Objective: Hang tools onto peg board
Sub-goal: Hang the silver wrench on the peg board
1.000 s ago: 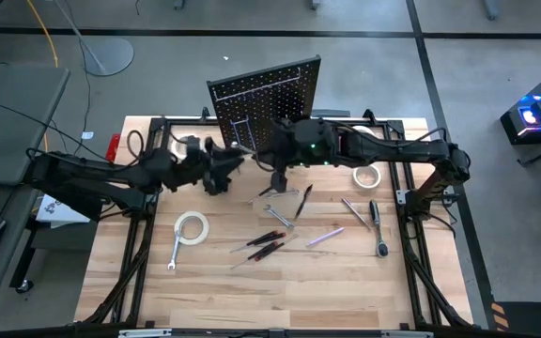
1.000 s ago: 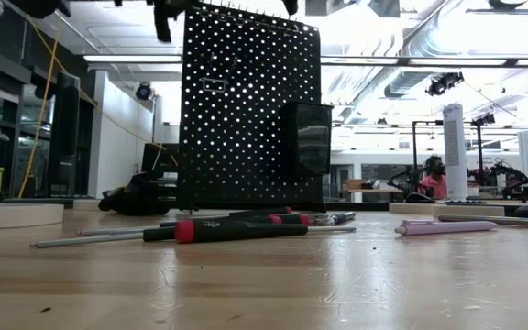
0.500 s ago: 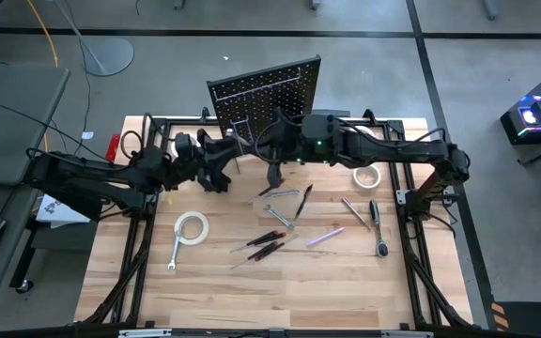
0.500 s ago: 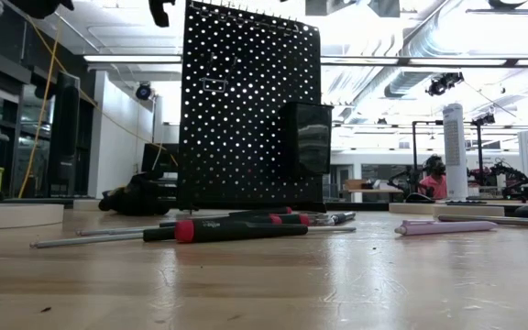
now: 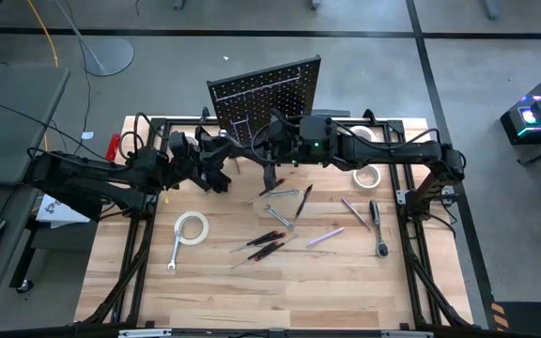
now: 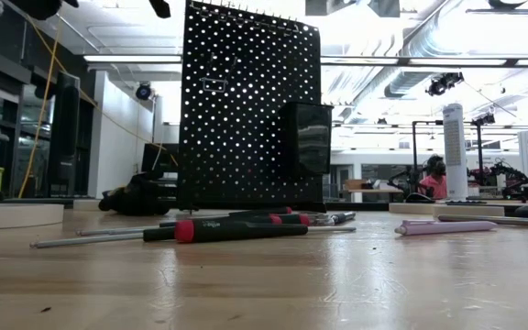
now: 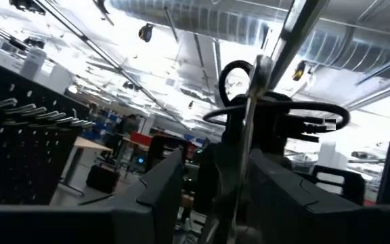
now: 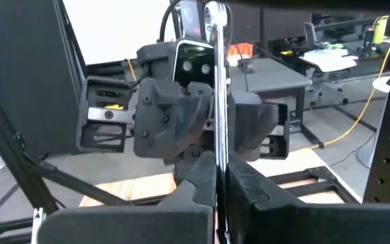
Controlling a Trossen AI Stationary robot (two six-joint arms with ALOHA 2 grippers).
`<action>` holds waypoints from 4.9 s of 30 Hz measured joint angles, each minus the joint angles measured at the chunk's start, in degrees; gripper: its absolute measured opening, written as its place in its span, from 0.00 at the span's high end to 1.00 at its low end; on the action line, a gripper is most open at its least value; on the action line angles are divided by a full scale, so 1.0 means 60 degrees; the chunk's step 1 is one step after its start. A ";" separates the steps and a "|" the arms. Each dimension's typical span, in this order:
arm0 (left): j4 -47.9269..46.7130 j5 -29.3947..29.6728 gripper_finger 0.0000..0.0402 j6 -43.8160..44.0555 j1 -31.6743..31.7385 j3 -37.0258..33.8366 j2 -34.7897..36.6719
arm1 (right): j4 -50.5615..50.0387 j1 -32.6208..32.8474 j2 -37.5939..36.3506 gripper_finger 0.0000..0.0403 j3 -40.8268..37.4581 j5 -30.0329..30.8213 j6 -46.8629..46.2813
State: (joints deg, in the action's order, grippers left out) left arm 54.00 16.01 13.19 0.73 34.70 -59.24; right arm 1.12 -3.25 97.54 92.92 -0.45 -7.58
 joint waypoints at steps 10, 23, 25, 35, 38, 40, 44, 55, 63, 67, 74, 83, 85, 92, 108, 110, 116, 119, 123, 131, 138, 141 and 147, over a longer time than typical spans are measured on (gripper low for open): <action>-0.0022 -0.0723 0.63 -0.0374 -0.0003 0.0406 -0.0225 | 0.0041 -0.0004 0.0168 1.00 0.0004 -0.0710 -0.0483; -0.0264 -0.0911 0.91 -0.0386 -0.0004 0.0488 -0.0375 | 0.0135 -0.0004 0.0168 1.00 0.0004 -0.0741 -0.0488; -0.0292 -0.0909 0.97 -0.0288 -0.0007 0.0488 -0.0375 | 0.0129 -0.0004 0.0168 1.00 0.0004 -0.0759 -0.0489; -0.1286 -0.0656 0.99 0.0025 0.0169 0.0492 -0.0062 | -0.0191 -0.0016 -0.0172 0.86 -0.0015 -0.0504 0.0199; -0.2011 -0.0418 0.99 -0.0037 0.0413 0.0466 0.0290 | -0.0874 -0.0004 -0.0536 0.75 0.0025 0.0113 0.0438; -0.2774 -0.0450 0.99 0.0055 0.0575 0.0472 0.0619 | -0.1606 0.0000 -0.0757 0.69 0.0024 0.0442 0.0760; -0.5800 -0.0853 0.99 0.0714 0.0862 0.0491 0.1175 | -0.3136 -0.0022 -0.1332 0.65 0.0000 0.0852 0.0936; -0.8885 -0.3091 1.00 0.1706 0.1082 0.0477 0.0061 | -0.5092 -0.0018 -0.2080 0.64 0.0004 0.1580 0.0259; -0.8375 -0.2908 1.00 0.1444 0.1367 0.0481 -0.0109 | -0.5147 -0.0018 -0.2069 0.64 0.0004 0.1584 0.0238; -0.8284 -0.2750 1.00 0.1394 0.1790 0.0484 -0.0084 | -0.5128 -0.0018 -0.2065 0.64 0.0004 0.1585 0.0258; -0.8390 -0.3410 1.00 0.0918 0.2314 0.0484 -0.0087 | -0.5098 -0.0018 -0.2065 0.64 0.0004 0.1643 0.0264; -0.8256 -0.4468 1.00 0.0845 0.2510 0.0481 -0.0087 | -0.5095 -0.0022 -0.2062 0.64 0.0004 0.1736 0.0434; -0.8233 -0.4699 1.00 0.0849 0.2510 0.0481 -0.0087 | -0.5093 -0.0022 -0.2062 0.64 0.0004 0.1847 0.0446; -0.8289 -0.4550 1.00 0.0786 0.2572 0.0481 -0.0140 | -0.5082 -0.0022 -0.2062 0.64 0.0004 0.1971 0.0588; -0.7475 -0.4598 1.00 0.1111 0.2843 0.0474 -0.0602 | -0.5083 -0.0022 -0.2058 0.64 0.0004 0.1963 0.0413; -0.7491 -0.4658 1.00 0.1115 0.2773 0.0474 -0.0471 | -0.5123 -0.0022 -0.2058 0.64 0.0004 0.1960 0.0413; -0.7940 -0.5089 1.00 0.1037 0.2592 0.0477 -0.0220 | -0.5147 -0.0024 -0.2058 0.64 0.0004 0.2021 0.0443; -0.8000 -0.4687 1.00 0.0866 0.2694 0.0477 -0.0222 | -0.5145 -0.0056 -0.2058 0.64 0.0004 0.2038 0.0541; -0.8083 -0.4583 1.00 0.0864 0.2902 0.0477 -0.0233 | -0.5118 -0.0106 -0.2058 0.64 0.0004 0.2044 0.0588; -0.8053 -0.5009 1.00 0.0960 0.2954 0.0477 -0.0233 | -0.5083 -0.0149 -0.2058 0.64 0.0004 0.2047 0.0588; -0.8094 -0.5126 1.00 0.1042 0.2929 0.0477 -0.0233 | -0.5082 -0.0149 -0.2058 0.64 0.0004 0.2051 0.0589; -0.8237 -0.5109 1.00 0.1046 0.2929 0.0477 -0.0233 | -0.5082 -0.0149 -0.2058 0.64 0.0004 0.2051 0.0589; -0.8301 -0.5066 1.00 0.1057 0.2940 0.0477 -0.0268 | -0.5078 -0.0149 -0.2058 0.64 0.0004 0.2051 0.0588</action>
State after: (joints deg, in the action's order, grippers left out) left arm 4.19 -14.38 19.53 18.37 37.56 -60.85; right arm -29.35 -4.14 85.19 92.95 11.86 -4.05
